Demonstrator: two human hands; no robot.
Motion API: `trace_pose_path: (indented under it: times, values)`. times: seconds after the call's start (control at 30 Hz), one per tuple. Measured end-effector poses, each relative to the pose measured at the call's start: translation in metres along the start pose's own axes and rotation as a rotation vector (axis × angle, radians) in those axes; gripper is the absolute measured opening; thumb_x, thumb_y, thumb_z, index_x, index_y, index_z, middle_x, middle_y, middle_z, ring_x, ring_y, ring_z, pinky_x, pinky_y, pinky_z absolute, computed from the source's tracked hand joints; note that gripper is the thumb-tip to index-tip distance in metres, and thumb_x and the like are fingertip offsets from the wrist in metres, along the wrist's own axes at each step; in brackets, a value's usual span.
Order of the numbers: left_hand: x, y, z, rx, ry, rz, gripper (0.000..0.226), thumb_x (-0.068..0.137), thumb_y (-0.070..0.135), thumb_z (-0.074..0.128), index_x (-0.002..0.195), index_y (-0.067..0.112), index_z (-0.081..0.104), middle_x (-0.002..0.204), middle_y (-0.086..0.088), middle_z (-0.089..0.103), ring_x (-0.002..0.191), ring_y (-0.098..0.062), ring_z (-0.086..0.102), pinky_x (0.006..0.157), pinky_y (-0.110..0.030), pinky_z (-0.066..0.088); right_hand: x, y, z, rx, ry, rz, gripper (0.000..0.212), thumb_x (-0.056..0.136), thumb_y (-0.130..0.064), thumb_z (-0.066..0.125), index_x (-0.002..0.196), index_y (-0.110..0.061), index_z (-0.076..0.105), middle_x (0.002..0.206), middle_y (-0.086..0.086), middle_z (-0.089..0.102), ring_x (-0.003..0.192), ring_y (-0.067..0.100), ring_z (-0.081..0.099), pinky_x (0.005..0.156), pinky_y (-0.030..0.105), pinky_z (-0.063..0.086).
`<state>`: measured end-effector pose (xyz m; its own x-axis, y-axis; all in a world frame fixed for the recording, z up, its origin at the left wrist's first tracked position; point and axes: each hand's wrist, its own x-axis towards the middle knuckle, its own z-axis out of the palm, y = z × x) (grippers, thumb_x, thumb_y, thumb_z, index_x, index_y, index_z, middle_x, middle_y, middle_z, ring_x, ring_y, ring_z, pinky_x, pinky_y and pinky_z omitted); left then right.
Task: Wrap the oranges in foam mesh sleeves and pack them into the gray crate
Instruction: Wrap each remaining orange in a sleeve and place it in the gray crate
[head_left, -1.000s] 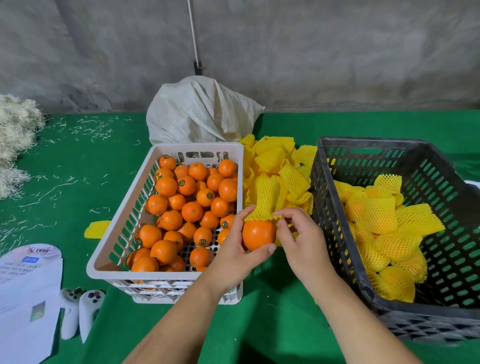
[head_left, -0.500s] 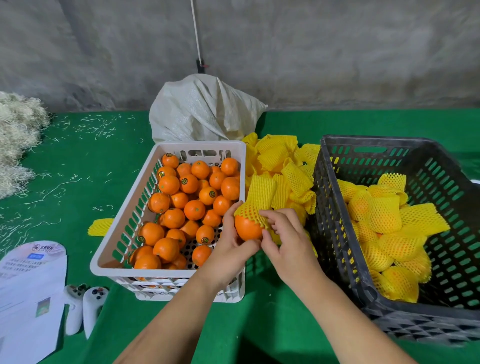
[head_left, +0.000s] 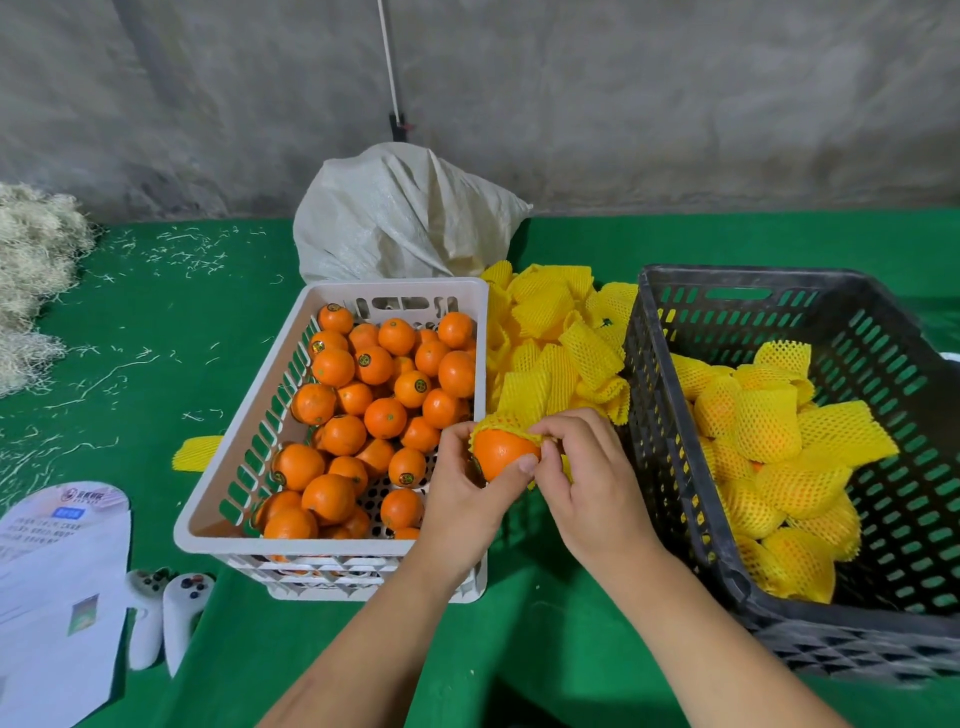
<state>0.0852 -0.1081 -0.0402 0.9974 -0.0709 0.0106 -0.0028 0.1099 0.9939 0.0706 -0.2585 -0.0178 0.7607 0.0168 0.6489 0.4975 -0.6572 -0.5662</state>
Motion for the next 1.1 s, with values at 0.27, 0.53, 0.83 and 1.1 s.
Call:
trace_pose_path:
  times: [0.27,0.53,0.83,1.1]
  values:
    - [0.001,0.005,-0.014,-0.030,-0.273,-0.046,0.084,0.081,0.039,0.092,0.146,0.043,0.039,0.141,-0.006,0.059,0.125,-0.025,0.067,0.097,-0.037,0.057,0.001,0.003,-0.001,0.158,-0.079,0.223,0.028,0.102,-0.015,0.054,0.125,-0.015,0.069,0.120,-0.004,0.053,0.116,-0.002,0.051,0.094,0.008,0.041]
    - [-0.003,0.006,-0.007,0.008,-0.114,0.039,0.078,0.076,0.047,0.094,0.140,0.036,0.051,0.136,0.000,0.063,0.119,-0.027,0.069,0.097,-0.044,0.060,0.007,0.025,-0.008,0.131,-0.297,0.325,0.036,0.102,-0.012,0.059,0.136,-0.023,0.062,0.127,-0.011,0.059,0.113,0.010,0.060,0.096,0.033,0.054]
    - [-0.003,0.004,0.002,0.024,0.014,0.122,0.069,0.081,0.049,0.089,0.134,0.027,0.052,0.121,0.001,0.070,0.109,-0.024,0.072,0.092,-0.041,0.061,0.000,0.005,-0.007,-0.027,0.055,0.077,0.020,0.094,-0.021,0.056,0.101,-0.009,0.069,0.097,-0.001,0.062,0.084,0.014,0.057,0.071,0.024,0.047]
    - [0.000,0.006,-0.007,-0.093,-0.077,0.039,0.065,0.090,0.039,0.081,0.141,0.030,0.042,0.131,-0.008,0.066,0.118,-0.026,0.069,0.095,-0.037,0.059,-0.006,-0.007,0.009,0.071,-0.026,0.173,0.029,0.095,-0.030,0.054,0.121,-0.017,0.055,0.111,-0.014,0.045,0.100,0.011,0.054,0.082,0.012,0.045]
